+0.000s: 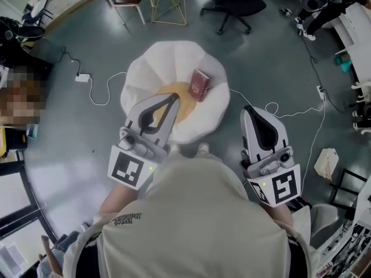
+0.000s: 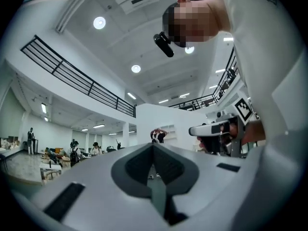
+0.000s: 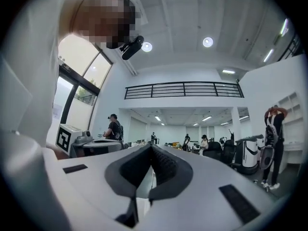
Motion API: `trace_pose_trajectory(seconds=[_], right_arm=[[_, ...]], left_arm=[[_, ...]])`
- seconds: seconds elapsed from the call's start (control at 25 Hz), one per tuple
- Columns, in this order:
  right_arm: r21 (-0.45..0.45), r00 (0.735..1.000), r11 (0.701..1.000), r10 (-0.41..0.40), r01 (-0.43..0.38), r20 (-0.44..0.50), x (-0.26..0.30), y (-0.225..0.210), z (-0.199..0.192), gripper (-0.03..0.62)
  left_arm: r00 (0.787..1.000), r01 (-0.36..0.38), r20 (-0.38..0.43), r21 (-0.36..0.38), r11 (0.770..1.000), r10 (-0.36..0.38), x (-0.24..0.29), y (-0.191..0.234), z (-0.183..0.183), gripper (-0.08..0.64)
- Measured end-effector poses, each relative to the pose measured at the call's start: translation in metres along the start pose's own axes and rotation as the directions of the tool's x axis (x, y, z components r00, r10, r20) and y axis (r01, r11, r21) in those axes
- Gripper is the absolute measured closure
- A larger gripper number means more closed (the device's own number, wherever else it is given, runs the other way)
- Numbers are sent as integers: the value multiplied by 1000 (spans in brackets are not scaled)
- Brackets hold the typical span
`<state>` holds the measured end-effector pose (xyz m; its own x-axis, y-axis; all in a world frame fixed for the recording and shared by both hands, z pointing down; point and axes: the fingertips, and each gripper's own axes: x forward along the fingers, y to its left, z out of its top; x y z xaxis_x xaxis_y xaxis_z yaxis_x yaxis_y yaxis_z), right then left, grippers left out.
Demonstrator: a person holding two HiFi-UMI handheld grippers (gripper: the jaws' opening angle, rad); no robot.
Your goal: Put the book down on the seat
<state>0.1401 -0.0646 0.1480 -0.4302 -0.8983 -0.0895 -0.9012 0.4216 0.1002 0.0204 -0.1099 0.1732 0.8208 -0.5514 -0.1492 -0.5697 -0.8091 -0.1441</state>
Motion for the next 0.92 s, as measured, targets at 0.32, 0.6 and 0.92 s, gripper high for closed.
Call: trace_pose_trajectory(seconds=[0.32, 0.6, 0.92], right_arm=[[22, 999, 999, 36, -35, -15, 11, -7, -11, 583], [73, 999, 997, 10, -8, -36, 10, -25, -30, 583], [81, 997, 997, 3, 3, -71, 17, -42, -49, 583]], left_arm=[[999, -21, -27, 20, 1000, 22, 8, 11, 1, 551], [999, -26, -45, 18, 1000, 26, 17, 10, -2, 551], [998, -18, -54, -44, 999, 16, 29, 14, -12, 551]])
